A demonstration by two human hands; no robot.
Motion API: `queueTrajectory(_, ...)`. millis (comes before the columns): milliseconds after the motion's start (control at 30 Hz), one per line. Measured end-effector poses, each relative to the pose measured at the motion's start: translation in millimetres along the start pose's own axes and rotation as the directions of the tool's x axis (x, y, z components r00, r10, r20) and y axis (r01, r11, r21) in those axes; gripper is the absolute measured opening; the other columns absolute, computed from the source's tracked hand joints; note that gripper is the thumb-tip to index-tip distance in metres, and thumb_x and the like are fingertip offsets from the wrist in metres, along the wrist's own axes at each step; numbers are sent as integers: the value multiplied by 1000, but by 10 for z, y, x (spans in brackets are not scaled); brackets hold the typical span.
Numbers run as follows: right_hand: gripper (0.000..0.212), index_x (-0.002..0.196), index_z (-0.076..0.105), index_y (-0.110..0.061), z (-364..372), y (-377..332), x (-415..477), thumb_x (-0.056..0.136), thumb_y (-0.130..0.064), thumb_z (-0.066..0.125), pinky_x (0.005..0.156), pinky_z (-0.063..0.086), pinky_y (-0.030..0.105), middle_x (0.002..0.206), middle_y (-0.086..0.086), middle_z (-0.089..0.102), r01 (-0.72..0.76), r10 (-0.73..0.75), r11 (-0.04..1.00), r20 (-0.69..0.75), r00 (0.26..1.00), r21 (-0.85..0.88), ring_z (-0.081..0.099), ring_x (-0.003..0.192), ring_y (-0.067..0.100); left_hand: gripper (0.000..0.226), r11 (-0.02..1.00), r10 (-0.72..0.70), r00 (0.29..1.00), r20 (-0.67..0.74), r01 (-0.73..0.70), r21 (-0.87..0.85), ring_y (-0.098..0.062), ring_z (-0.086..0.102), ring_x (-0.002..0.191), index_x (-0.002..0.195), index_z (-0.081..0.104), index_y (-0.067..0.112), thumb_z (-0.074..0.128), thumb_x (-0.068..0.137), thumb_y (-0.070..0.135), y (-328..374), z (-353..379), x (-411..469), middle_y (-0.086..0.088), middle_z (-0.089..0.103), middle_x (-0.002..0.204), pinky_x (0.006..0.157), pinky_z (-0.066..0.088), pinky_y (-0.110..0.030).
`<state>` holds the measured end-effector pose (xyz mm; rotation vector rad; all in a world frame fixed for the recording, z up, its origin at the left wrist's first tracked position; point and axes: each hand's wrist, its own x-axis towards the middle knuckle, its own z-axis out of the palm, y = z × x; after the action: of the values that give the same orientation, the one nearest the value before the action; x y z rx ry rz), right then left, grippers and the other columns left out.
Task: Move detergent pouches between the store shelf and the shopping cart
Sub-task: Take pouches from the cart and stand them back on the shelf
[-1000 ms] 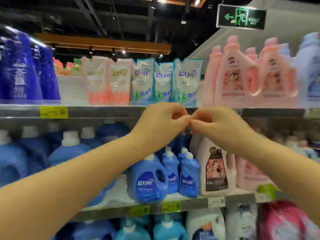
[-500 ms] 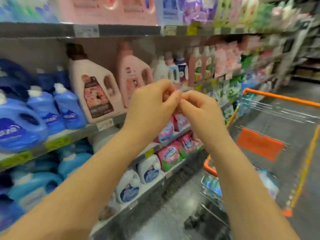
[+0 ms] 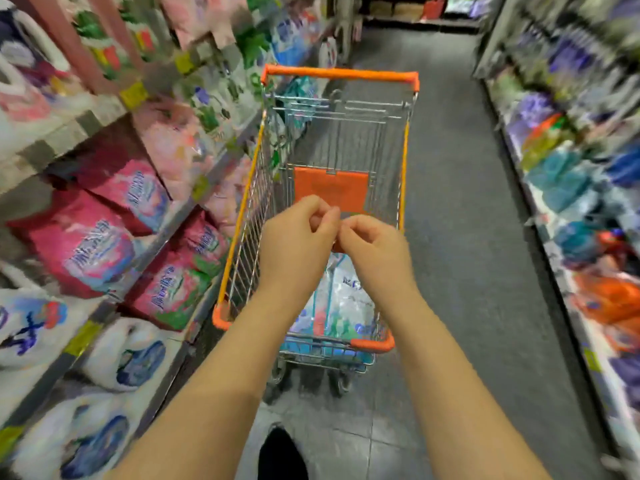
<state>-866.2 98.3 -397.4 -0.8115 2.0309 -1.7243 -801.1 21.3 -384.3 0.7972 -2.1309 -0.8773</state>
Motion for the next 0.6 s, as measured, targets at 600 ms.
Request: queueTrajectory(600,42,130,48,-4,360,2693,883,89,-10,55,84,40,27,128,19,55,-827,784,561,-297,546,-40,55,109,27,38,627,-731,296,615,649,432,-33,56,110,118,51,-1,52,93,27,-2401,2281,-6,-22,58,121,89,46,-34)
